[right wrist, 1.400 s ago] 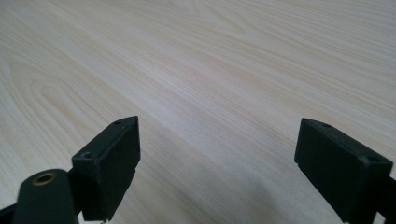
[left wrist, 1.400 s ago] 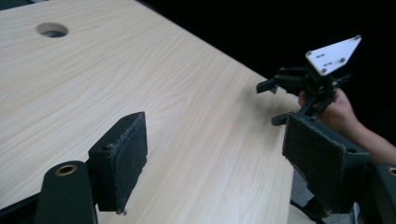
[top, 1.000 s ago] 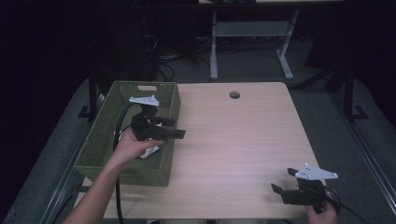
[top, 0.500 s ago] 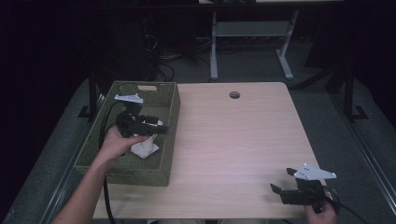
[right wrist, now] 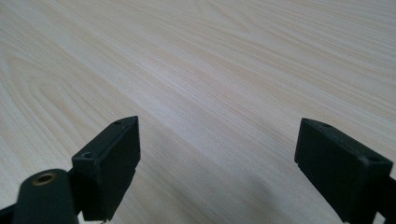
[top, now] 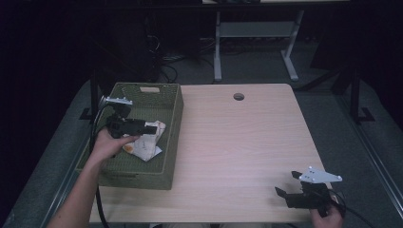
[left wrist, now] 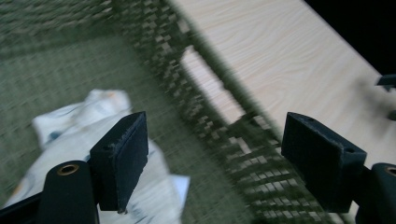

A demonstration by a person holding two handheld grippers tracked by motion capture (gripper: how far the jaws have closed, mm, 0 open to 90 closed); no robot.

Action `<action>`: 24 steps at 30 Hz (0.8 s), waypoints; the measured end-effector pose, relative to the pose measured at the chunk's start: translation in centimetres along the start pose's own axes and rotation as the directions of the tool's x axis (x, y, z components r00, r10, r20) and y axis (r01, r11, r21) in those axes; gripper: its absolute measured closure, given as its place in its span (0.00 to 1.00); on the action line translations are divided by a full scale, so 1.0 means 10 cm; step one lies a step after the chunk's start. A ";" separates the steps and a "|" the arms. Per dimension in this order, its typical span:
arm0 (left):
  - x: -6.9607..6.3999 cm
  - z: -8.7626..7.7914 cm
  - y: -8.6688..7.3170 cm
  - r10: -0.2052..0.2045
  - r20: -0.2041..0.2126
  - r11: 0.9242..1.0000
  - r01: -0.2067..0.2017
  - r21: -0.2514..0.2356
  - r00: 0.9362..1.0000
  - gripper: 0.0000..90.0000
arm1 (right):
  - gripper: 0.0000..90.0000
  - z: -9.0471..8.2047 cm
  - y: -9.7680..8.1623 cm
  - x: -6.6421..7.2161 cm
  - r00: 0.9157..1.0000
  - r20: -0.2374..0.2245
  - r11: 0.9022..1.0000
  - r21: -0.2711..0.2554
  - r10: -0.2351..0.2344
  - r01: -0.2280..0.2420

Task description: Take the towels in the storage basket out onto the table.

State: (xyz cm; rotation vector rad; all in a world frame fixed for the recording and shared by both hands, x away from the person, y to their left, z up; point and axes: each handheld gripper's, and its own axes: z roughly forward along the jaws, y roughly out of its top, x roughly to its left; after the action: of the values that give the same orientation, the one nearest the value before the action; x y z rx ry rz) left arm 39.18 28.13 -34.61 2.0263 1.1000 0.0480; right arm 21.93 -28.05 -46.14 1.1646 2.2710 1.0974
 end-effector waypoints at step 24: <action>0.49 0.28 -0.10 -0.110 -0.252 0.968 0.161 0.194 0.962 0.25 | 0.16 -0.01 -0.02 -0.02 1.000 -0.008 1.000 0.008 -0.005 0.005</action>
State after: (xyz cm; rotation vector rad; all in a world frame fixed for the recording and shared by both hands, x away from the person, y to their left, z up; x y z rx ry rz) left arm 42.61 30.13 -38.70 2.1693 1.4481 0.1106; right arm 21.90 -28.35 -46.19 1.1591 2.2848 1.0938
